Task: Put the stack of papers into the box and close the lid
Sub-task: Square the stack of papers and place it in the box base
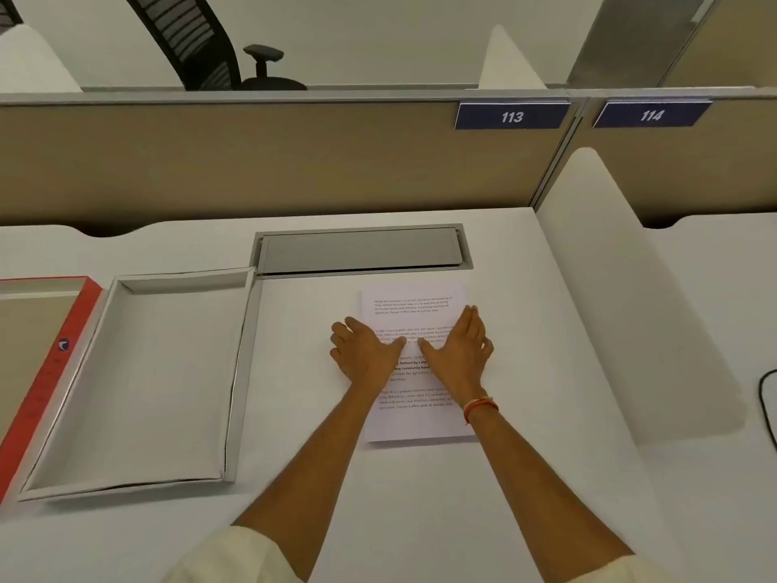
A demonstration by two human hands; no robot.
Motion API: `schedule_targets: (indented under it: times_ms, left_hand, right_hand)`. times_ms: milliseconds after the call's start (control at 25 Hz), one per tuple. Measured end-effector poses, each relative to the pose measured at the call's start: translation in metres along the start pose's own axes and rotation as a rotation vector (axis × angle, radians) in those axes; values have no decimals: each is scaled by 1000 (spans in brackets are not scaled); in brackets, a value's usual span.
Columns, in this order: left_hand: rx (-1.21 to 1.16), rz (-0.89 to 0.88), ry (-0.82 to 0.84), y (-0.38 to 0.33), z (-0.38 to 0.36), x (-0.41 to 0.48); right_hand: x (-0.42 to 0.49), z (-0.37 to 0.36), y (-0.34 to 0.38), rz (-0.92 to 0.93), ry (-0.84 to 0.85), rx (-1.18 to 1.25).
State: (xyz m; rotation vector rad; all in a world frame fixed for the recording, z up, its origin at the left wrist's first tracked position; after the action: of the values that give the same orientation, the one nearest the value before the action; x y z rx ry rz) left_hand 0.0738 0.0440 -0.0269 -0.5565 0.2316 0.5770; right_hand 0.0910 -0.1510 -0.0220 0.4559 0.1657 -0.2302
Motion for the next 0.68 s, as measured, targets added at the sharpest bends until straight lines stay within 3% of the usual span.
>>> schedule_targets:
  times_ms: [160, 320, 680]
  left_hand:
    - [-35, 168, 116, 9, -4, 3]
    - [-86, 231, 206, 15, -12, 3]
    - [-63, 268, 322, 6, -17, 17]
  right_hand:
    - [4, 1, -29, -292, 80, 61]
    - [10, -1, -44, -413, 161, 172]
    - [22, -3, -48, -414, 286, 243]
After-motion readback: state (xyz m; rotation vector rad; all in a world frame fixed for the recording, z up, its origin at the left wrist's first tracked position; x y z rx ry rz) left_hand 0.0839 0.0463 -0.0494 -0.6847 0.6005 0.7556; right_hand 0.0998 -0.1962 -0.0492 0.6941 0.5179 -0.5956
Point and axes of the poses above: each hand's wrist, its own x-axis towards the middle knuckle, its own z-axis out of the back of the hand, y = z × x, the point moved 9 cm from there along x, towards the middle knuckle, and after that the axes turned 4 degrees about y, right-handed, at the moved point
